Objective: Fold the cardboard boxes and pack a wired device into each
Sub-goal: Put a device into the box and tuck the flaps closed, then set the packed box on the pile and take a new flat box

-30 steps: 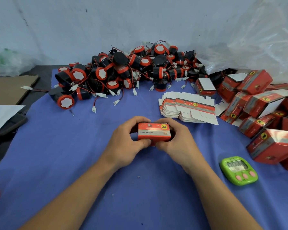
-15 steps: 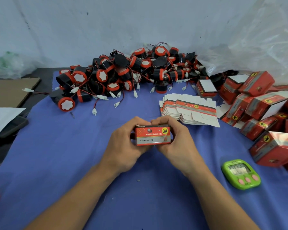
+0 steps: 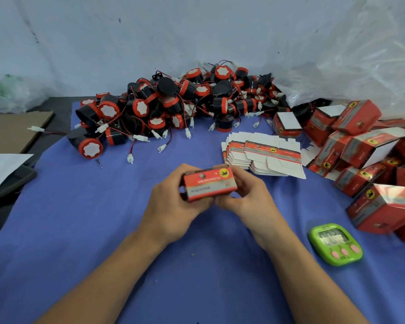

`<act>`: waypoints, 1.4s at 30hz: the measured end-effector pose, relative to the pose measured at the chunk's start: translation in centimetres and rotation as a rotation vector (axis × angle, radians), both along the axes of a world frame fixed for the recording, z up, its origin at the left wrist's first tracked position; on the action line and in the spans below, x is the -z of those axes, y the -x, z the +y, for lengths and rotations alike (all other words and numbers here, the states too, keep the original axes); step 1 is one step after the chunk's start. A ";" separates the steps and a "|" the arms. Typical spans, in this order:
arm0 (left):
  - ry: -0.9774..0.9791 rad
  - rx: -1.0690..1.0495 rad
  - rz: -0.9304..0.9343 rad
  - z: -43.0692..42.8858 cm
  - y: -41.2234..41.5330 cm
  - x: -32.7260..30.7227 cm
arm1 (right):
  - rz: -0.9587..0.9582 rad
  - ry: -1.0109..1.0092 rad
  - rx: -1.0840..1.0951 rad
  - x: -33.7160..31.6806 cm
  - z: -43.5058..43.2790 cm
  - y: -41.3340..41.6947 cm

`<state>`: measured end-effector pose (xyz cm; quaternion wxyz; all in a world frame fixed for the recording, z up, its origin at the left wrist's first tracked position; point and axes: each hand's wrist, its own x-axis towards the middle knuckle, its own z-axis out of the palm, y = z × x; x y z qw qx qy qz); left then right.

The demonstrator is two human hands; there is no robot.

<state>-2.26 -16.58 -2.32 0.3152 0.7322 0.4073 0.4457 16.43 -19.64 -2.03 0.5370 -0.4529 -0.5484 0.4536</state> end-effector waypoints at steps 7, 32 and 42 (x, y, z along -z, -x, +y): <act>0.348 -0.005 -0.223 0.1 -1.5 -0.8 | 0.144 0.357 -0.017 -1.4 -0.6 -0.3; -0.019 0.165 0.784 6.8 -15.4 -5.8 | -0.071 0.258 0.511 -7.2 -0.7 -10.0; -0.205 0.127 1.017 7.9 -14.8 -4.5 | -1.258 0.328 0.149 -3.5 4.0 -11.6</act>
